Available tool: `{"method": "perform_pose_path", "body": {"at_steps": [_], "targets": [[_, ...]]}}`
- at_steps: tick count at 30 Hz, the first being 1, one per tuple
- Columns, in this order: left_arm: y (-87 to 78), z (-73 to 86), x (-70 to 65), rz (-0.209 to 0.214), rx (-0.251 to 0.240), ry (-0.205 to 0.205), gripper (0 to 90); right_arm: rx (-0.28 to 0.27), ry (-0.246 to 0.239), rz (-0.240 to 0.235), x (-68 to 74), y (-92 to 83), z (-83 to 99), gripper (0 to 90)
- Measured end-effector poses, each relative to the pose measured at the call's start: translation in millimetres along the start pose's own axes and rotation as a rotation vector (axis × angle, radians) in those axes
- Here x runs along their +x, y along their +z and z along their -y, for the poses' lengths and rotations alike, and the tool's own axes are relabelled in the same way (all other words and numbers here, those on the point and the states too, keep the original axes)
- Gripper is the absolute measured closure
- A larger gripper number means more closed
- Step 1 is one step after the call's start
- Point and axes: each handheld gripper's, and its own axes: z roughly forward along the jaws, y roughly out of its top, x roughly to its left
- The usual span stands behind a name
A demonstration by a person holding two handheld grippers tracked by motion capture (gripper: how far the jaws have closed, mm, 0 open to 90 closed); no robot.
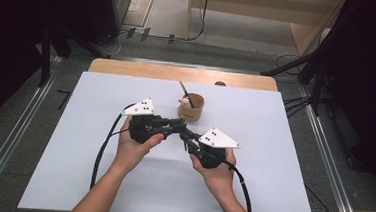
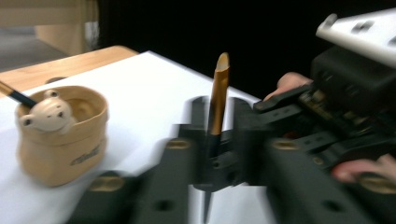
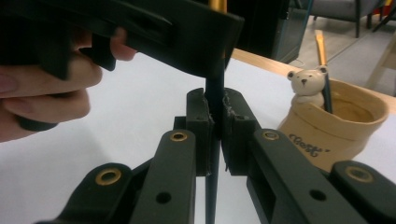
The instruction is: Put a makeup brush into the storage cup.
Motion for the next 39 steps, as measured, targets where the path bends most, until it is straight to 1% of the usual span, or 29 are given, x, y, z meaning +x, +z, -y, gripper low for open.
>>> {"method": "perform_pose_path", "body": {"at_steps": [3, 5, 6, 7, 8, 10, 11, 12, 13, 14, 16, 17, 19, 20, 22, 23, 25, 26, 32, 36, 37, 39], "targets": [[-6.7, 2.9, 0.6, -0.040, -0.035, 0.022, 46.6, 0.004, -0.002, 0.020, -5.0, 0.6, -0.1, 84.1], [-12.0, 4.8, 0.7, -0.077, -0.056, 0.037, 33.9, 0.005, 0.013, 0.027, -10.5, 1.1, 0.0, 84.2], [-14.0, 5.7, 0.5, -0.101, -0.057, 0.044, 27.3, 0.003, 0.016, 0.033, -13.3, 1.4, -0.3, 84.2], [-15.9, 6.7, 0.7, -0.123, -0.056, 0.048, 18.7, -0.001, 0.021, 0.041, -15.8, 1.5, -0.5, 84.1], [-17.8, 8.3, 1.1, -0.133, -0.059, 0.047, 11.5, -0.007, 0.023, 0.044, -17.8, 1.5, -1.1, 84.2], [-21.9, 12.1, 2.0, -0.155, -0.063, 0.059, 1.7, -0.019, 0.019, 0.049, -20.7, 1.4, -2.4, 84.1], [-24.4, 14.4, 2.6, -0.154, -0.072, 0.061, 0.0, -0.027, 0.020, 0.050, -21.7, 1.2, -3.0, 84.1], [-26.7, 16.3, 3.2, -0.159, -0.076, 0.059, 0.0, -0.033, 0.022, 0.051, -22.8, 1.1, -3.4, 84.2], [-29.1, 18.2, 3.7, -0.178, -0.081, 0.057, 0.0, -0.038, 0.024, 0.052, -23.8, 0.9, -3.9, 84.1], [-31.6, 19.8, 4.7, -0.172, -0.085, 0.050, 0.0, -0.040, 0.025, 0.055, -25.1, 0.6, -4.1, 84.1], [-36.3, 23.3, 5.3, -0.194, -0.094, 0.053, 0.0, -0.046, 0.032, 0.059, -27.7, 0.5, -4.2, 84.1], [-39.2, 25.2, 5.6, -0.192, -0.100, 0.059, 0.0, -0.048, 0.035, 0.061, -29.1, 0.5, -4.2, 84.1], [-43.5, 28.6, 5.7, -0.205, -0.109, 0.059, 0.0, -0.056, 0.043, 0.062, -32.2, 1.0, -4.5, 84.1], [-45.2, 30.1, 6.6, -0.195, -0.101, 0.056, 0.0, -0.057, 0.046, 0.060, -33.9, 1.6, -4.9, 84.1], [-48.0, 34.1, 5.7, -0.221, -0.099, 0.062, 0.0, -0.054, 0.039, 0.064, -36.3, 3.6, -7.1, 84.1], [-49.5, 36.2, 5.5, -0.218, -0.099, 0.060, 0.0, -0.054, 0.036, 0.067, -37.2, 4.1, -8.6, 84.1], [-53.2, 39.7, 4.5, -0.237, -0.100, 0.067, 0.0, -0.062, 0.035, 0.069, -39.0, 4.1, -12.1, 84.1], [-55.0, 41.2, 4.4, -0.234, -0.106, 0.066, 0.0, -0.071, 0.033, 0.071, -40.0, 3.9, -13.8, 84.1], [-65.8, 49.2, 6.0, -0.260, -0.101, 0.076, 0.0, -0.087, 0.026, 0.082, -44.0, 2.3, -22.1, 84.1], [-71.8, 55.6, 8.1, -0.274, -0.106, 0.063, 0.0, -0.099, 0.032, 0.090, -47.2, 0.6, -25.3, 84.1], [-73.3, 57.3, 8.8, -0.272, -0.107, 0.059, 0.0, -0.102, 0.033, 0.094, -48.1, 0.1, -25.7, 84.1], [-75.5, 60.0, 8.9, -0.285, -0.106, 0.060, 0.0, -0.098, 0.034, 0.097, -49.8, -0.3, -26.2, 84.1]]}}
